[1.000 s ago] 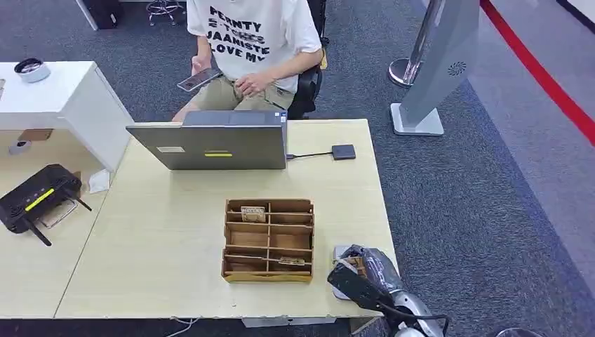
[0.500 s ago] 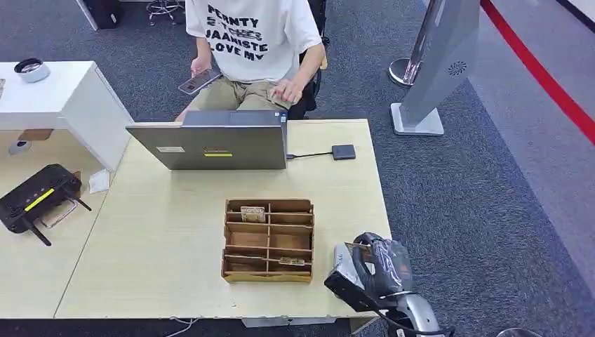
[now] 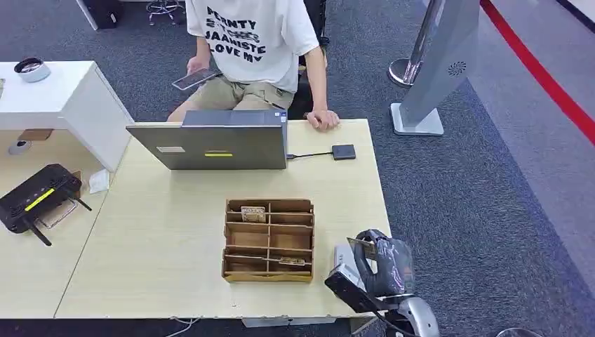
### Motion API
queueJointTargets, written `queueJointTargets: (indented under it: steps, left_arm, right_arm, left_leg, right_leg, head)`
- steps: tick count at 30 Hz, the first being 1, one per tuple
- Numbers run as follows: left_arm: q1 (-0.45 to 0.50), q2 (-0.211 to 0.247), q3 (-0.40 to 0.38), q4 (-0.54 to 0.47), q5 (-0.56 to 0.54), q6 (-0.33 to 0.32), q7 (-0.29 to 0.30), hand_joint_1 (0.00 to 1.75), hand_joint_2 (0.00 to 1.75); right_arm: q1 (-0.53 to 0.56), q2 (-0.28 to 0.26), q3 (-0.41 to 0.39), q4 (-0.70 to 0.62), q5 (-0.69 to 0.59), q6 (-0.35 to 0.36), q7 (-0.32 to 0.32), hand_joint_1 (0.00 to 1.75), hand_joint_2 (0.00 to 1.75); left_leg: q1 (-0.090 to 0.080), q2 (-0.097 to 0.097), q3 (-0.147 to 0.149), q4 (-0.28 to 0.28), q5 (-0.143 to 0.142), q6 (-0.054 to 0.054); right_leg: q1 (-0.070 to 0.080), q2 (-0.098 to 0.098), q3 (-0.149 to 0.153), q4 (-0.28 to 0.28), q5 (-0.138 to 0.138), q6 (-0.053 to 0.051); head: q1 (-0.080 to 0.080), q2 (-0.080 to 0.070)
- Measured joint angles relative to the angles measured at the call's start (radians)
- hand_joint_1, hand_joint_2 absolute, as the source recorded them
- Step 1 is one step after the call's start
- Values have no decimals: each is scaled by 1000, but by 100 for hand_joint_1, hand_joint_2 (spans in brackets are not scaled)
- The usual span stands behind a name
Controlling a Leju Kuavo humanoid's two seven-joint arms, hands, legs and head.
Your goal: Pass the card to the sensor for recognition and then transmit it.
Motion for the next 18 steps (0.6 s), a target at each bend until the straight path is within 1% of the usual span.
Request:
queueJointTargets:
  steps: [3,6,11,14,16,18]
  left_arm:
    - [0,0,0,0,-2,1,0,3,0]
    - [0,0,0,0,-8,2,0,3,0]
    - [0,-3,-1,0,-38,1,0,5,0]
    - [-3,-3,-6,0,-65,-5,-8,5,0]
    - [-6,-3,-15,0,-78,-6,-10,5,0]
    - [-11,-3,-24,0,-83,-7,-10,5,0]
  right_arm:
    - [5,5,-6,-6,-1,-30,-18,175,175]
    - [13,20,-14,-27,-28,-73,-60,175,175]
    - [-3,44,-14,-55,-28,-82,-134,175,175]
    - [-77,60,-3,-53,20,-78,-175,175,175]
    - [-149,72,17,-45,56,-70,-177,175,175]
    - [-206,85,29,-37,66,-61,-168,175,175]
  left_leg:
    - [0,0,0,0,0,0]
    - [0,0,0,0,0,0]
    - [0,0,-1,0,0,0]
    - [0,2,-1,0,0,0]
    - [0,3,1,0,1,0]
    - [0,2,1,0,2,1]
  right_leg:
    - [0,0,0,0,0,0]
    - [0,0,0,0,0,0]
    - [0,0,0,0,0,0]
    - [0,2,0,0,1,0]
    - [0,2,0,0,1,0]
    - [0,1,1,0,1,0]
  head:
    - [0,0]
    - [0,0]
    - [0,0]
    - [0,0]
    - [0,0]
    - [0,0]
